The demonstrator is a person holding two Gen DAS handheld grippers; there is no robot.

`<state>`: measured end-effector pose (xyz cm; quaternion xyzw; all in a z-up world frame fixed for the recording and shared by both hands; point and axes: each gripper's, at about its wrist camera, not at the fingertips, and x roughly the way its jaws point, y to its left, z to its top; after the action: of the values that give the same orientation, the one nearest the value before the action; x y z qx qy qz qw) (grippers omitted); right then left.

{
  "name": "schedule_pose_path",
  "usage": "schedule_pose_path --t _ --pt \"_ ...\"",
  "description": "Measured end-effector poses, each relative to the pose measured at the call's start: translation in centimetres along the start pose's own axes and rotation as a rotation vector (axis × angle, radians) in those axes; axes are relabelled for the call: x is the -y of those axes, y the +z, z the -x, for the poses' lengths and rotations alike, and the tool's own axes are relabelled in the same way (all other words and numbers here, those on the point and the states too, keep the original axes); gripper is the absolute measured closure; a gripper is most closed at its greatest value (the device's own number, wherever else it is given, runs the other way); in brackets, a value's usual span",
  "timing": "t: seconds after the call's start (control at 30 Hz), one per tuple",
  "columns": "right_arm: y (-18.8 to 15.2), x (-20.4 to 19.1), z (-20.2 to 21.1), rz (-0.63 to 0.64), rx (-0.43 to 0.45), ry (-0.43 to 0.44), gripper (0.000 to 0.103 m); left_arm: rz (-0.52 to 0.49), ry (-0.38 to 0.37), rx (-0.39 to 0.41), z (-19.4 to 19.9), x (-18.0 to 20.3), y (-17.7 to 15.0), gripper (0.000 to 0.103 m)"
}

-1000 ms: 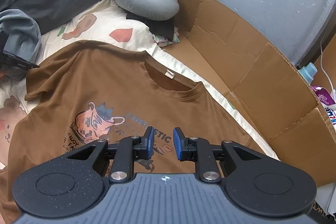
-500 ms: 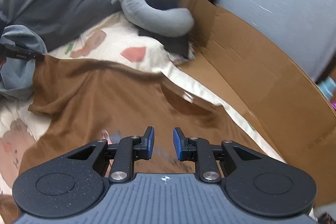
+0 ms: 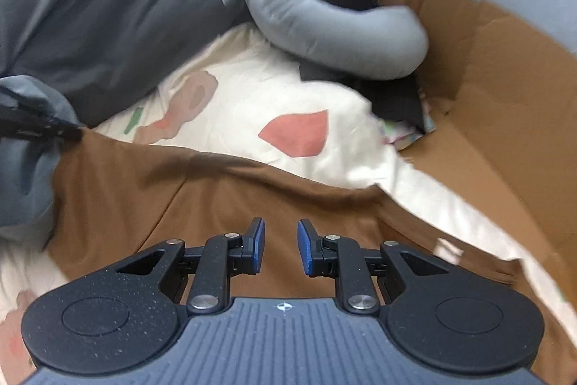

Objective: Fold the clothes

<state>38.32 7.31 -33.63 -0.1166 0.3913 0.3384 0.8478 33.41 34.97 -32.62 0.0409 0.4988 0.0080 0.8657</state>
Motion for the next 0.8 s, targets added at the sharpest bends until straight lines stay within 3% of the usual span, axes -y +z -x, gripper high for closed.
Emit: schedule_pose_path --t 0.23,0.47,0.53,0.67,0.8 --pt "1.4 1.6 -5.7 -0.056 -0.028 0.022 0.077 -0.004 0.05 -0.041 -1.7 -0.4 0.2 0.097" --pt "2.3 5.0 -9.7 -0.06 -0.08 -0.025 0.077 -0.003 0.105 -0.09 -4.4 -0.1 0.8 0.097" --pt "2.5 6.1 -10.6 -0.075 -0.101 -0.037 0.079 0.022 0.118 -0.106 -5.0 0.0 1.2 0.092" --pt "2.9 7.4 -10.7 -0.091 -0.123 0.006 0.08 0.078 0.116 -0.078 -4.3 0.4 2.5 0.088" --pt "3.7 8.3 -8.7 -0.099 -0.106 0.019 0.076 0.086 0.058 -0.005 -2.2 1.7 4.3 0.079"
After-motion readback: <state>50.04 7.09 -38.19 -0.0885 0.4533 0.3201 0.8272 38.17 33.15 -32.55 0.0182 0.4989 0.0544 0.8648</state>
